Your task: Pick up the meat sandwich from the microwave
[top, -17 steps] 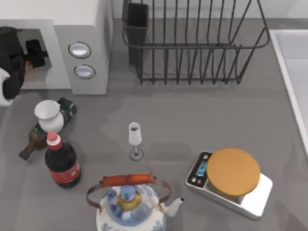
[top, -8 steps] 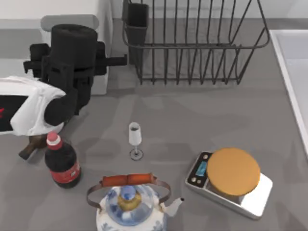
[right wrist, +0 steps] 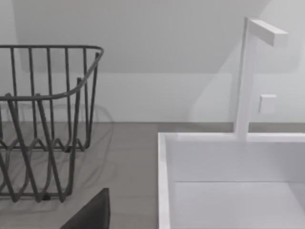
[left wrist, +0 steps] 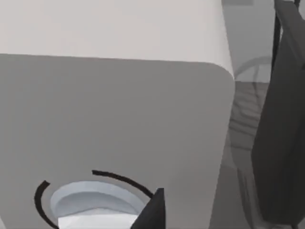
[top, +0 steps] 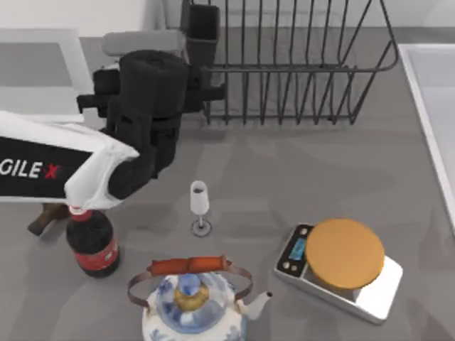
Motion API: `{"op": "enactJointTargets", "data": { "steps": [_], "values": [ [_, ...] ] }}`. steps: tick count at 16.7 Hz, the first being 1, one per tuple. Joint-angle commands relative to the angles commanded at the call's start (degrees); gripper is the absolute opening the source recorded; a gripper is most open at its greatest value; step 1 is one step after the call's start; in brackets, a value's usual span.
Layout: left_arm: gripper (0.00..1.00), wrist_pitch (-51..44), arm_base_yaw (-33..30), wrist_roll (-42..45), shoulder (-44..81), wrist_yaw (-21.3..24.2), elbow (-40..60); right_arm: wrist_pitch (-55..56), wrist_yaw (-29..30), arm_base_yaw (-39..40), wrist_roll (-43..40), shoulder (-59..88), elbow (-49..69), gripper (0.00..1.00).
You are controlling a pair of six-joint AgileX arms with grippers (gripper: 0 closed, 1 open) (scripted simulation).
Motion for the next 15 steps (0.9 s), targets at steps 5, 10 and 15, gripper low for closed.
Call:
{"op": "enactJointTargets", "data": {
  "steps": [5,10,15],
  "values": [
    [0.00,16.6,-2.4,0.4,9.8,1.2,-2.7,0.0,0.0,0.0,0.0,0.0,0.0,1.00],
    [0.00,24.1,0.6,1.0,16.0,5.7,-9.4,0.0,0.0,0.0,0.0,0.0,0.0,1.00],
    [0.08,24.1,0.7,1.0,16.1,5.7,-9.4,0.0,0.0,0.0,0.0,0.0,0.0,1.00]
  ]
}}
